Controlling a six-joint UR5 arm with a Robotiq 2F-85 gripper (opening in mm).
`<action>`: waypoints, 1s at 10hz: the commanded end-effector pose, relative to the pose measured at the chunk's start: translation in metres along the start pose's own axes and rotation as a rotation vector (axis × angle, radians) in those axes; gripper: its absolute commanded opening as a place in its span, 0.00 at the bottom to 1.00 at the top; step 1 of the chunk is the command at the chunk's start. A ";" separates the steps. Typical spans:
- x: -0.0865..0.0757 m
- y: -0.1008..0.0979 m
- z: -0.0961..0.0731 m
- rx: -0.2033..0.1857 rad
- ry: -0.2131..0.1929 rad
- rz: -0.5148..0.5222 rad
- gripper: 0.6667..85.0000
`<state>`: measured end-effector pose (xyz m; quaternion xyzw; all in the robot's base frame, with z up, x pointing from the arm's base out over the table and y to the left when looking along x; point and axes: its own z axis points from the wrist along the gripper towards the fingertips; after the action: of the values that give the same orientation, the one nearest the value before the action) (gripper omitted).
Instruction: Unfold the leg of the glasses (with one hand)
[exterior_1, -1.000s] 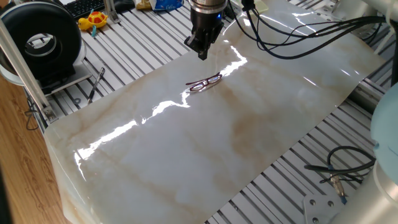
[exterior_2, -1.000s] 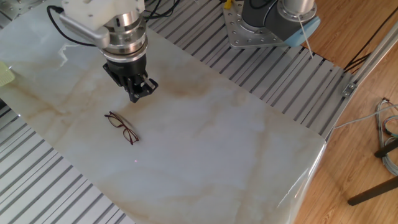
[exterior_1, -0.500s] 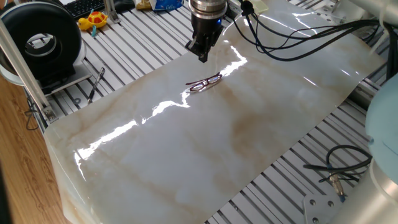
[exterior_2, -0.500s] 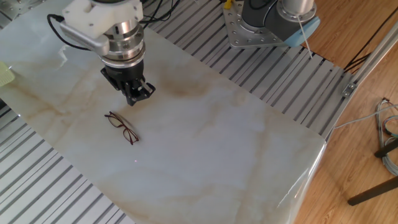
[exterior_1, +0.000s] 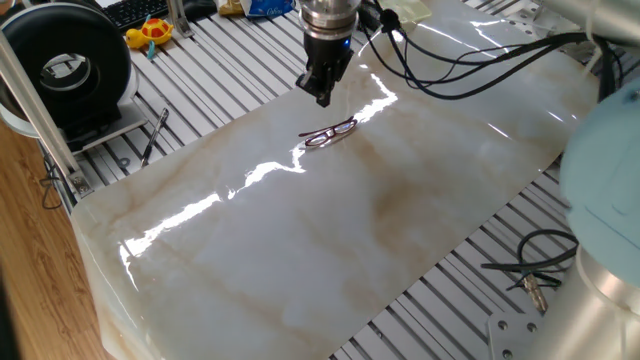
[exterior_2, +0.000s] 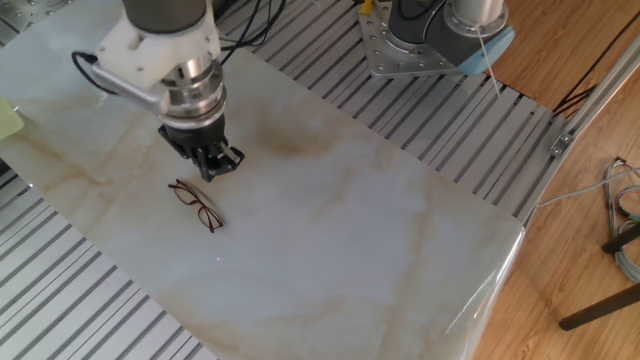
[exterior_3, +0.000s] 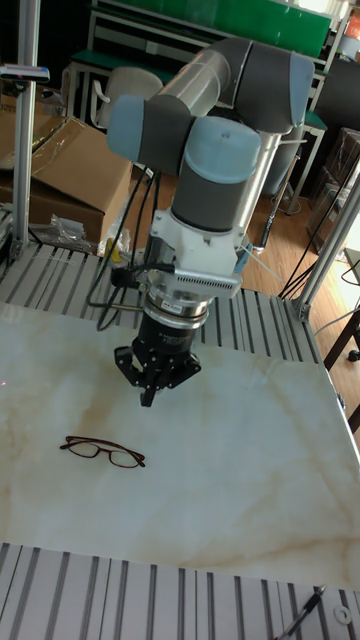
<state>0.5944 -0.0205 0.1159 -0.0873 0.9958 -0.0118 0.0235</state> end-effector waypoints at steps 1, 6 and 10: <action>-0.010 0.000 0.006 0.001 -0.015 -0.014 0.02; -0.013 -0.002 0.014 -0.010 -0.033 -0.332 0.42; -0.013 0.030 0.010 -0.148 -0.058 -0.326 0.25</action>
<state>0.6020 -0.0148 0.1024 -0.2464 0.9687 0.0058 0.0284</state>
